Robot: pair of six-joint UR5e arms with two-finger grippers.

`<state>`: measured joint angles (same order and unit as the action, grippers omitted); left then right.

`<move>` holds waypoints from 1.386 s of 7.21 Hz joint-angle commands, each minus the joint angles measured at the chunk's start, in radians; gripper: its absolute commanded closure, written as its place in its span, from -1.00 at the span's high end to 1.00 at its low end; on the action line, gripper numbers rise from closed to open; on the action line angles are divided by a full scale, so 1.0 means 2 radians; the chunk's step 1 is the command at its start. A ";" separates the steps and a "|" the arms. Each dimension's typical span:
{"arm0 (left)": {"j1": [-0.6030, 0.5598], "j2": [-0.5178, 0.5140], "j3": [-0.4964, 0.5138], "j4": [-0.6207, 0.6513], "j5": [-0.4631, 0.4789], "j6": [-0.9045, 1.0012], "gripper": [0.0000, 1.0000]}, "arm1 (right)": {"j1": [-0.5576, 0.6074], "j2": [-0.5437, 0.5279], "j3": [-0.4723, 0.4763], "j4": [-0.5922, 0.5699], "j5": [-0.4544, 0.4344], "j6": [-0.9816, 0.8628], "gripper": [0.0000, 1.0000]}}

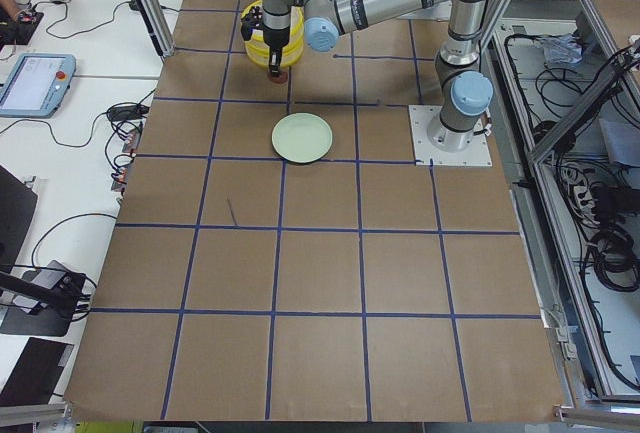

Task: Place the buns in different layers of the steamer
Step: 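Grasp the brown bun with the left gripper and lift it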

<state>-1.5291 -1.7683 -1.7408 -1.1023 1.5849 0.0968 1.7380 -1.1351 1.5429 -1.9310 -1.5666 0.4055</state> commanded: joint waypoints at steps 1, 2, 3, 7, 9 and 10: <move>-0.002 0.000 0.001 -0.001 -0.024 -0.006 -0.92 | 0.000 0.000 0.001 -0.006 -0.002 0.000 -0.77; -0.002 0.000 0.002 0.002 -0.034 -0.010 -0.92 | 0.000 -0.001 0.002 -0.015 -0.002 0.000 -0.77; -0.002 0.000 0.002 0.003 -0.035 -0.011 -0.92 | 0.000 -0.001 0.002 -0.015 -0.001 0.000 -0.77; -0.002 0.000 0.002 0.005 -0.053 -0.019 -0.92 | 0.000 -0.003 0.014 -0.014 0.001 0.000 -0.65; -0.004 -0.001 0.002 0.006 -0.055 -0.025 -0.92 | 0.000 -0.003 0.015 -0.012 0.001 0.000 -0.34; -0.017 -0.001 0.008 0.010 -0.092 -0.068 -0.92 | 0.000 -0.002 0.015 -0.012 0.002 0.003 -0.14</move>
<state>-1.5422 -1.7700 -1.7332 -1.0887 1.4585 0.0303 1.7380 -1.1409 1.5716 -1.9566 -1.5641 0.4076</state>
